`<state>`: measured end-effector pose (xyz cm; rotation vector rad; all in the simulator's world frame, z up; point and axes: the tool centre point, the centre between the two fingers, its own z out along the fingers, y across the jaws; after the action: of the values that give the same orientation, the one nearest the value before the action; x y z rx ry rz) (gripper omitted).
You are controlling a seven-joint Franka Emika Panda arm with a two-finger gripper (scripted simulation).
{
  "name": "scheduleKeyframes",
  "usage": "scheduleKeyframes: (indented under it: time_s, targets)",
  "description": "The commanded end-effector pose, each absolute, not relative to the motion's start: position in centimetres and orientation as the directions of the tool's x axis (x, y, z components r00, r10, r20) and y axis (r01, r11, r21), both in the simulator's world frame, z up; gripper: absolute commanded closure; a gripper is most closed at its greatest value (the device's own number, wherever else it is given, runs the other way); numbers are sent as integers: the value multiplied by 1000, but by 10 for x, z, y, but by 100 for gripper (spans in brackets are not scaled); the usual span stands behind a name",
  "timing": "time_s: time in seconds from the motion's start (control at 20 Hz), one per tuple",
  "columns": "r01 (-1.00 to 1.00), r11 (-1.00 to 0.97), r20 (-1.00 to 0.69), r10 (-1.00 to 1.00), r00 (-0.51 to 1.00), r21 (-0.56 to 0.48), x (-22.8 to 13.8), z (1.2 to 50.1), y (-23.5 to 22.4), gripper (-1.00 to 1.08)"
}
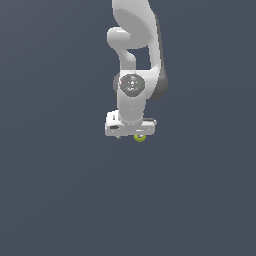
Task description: Pick up the object and move it to a goal position.
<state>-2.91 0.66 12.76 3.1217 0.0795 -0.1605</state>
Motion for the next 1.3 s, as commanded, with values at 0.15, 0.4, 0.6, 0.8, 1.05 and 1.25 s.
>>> scheduleKeyframes:
  time_s: [0.15,0.4,0.6,0.8,1.05,1.25]
  targets:
    - [49,-999,-105,48,993,10,-29,127,5,-92]
    - [39,-999,-116,39,993,1,-29,126,-2,-92]
    - [37,-999,-118,37,992,-1,-29,125,-4,-92]
    - [40,-999,-113,40,993,0,-31,124,-1,-92]
    - [50,-999,-98,50,994,1,-39,119,9,-92]
    - [63,-998,-78,63,995,2,-50,112,21,-92]
